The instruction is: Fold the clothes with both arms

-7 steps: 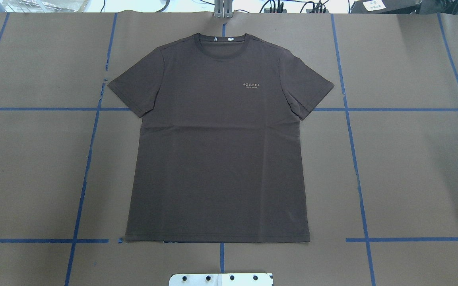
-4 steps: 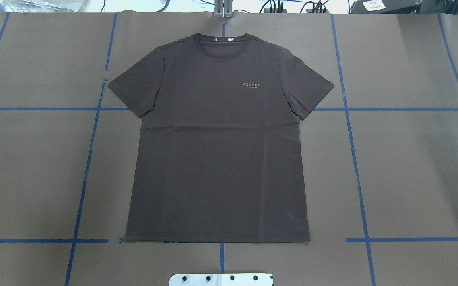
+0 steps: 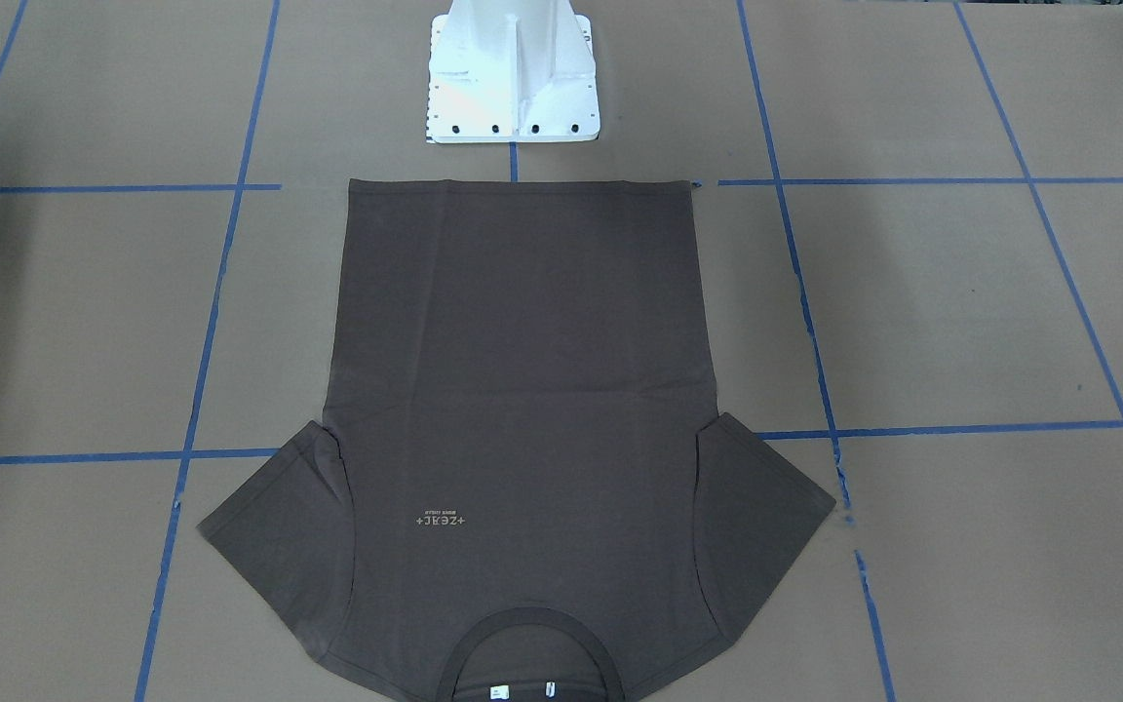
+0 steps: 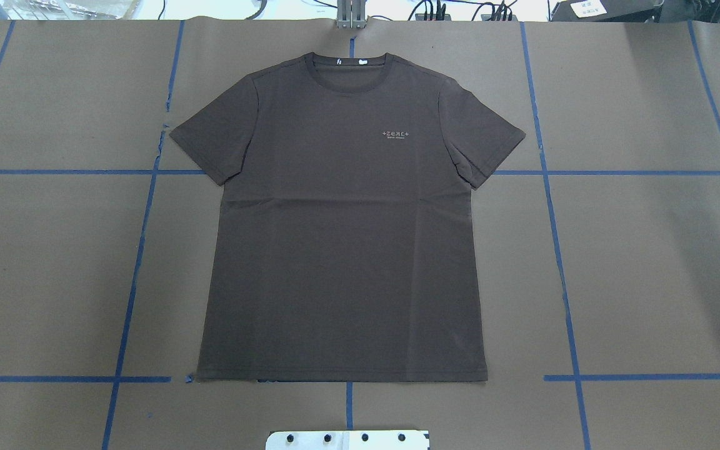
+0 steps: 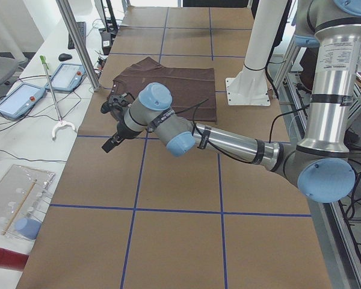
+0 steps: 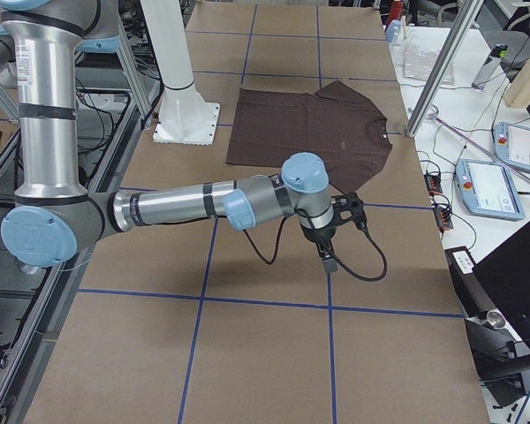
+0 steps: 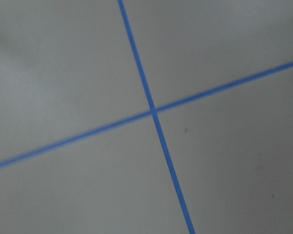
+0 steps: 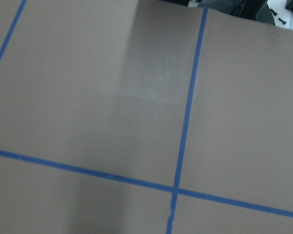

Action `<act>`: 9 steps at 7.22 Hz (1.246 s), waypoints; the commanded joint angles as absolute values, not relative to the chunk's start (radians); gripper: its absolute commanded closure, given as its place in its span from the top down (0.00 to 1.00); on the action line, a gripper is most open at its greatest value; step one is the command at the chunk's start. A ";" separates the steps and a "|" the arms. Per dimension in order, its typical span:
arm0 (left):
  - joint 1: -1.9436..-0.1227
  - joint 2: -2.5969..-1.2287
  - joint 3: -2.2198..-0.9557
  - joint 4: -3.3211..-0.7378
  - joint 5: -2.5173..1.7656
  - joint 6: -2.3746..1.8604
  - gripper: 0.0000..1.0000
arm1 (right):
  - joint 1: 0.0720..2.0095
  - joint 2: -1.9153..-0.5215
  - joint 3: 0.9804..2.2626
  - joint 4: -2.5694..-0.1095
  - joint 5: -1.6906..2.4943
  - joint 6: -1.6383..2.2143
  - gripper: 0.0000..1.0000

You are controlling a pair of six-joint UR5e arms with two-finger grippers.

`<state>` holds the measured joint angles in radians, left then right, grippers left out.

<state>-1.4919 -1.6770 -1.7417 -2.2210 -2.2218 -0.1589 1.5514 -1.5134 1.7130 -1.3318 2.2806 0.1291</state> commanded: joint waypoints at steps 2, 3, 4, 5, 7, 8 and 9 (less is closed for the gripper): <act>-1.361 -1.750 -1.735 -2.232 -2.218 -0.268 1.00 | 1.375 -1.246 1.573 -1.249 2.255 0.546 1.00; -1.348 -1.750 -1.735 -2.232 -2.218 -0.268 1.00 | 1.288 -1.212 1.554 -1.164 2.226 0.757 0.99; -1.341 -1.752 -1.735 -2.232 -2.218 -0.268 1.00 | 1.190 -1.200 1.514 -1.003 2.120 0.925 0.97; -1.339 -1.755 -1.733 -2.232 -2.218 -0.268 1.00 | 1.105 -1.139 1.446 -0.914 2.047 1.072 0.88; -1.338 -1.755 -1.732 -2.232 -2.220 -0.267 1.00 | 0.955 -1.083 1.379 -0.908 1.834 1.135 0.70; -1.336 -1.755 -1.735 -2.232 -2.220 -0.268 1.00 | 0.913 -1.071 1.362 -0.908 1.809 1.156 0.66; -1.332 -1.753 -1.735 -2.232 -2.220 -0.267 1.00 | 0.879 -1.059 1.324 -0.907 1.758 1.163 0.63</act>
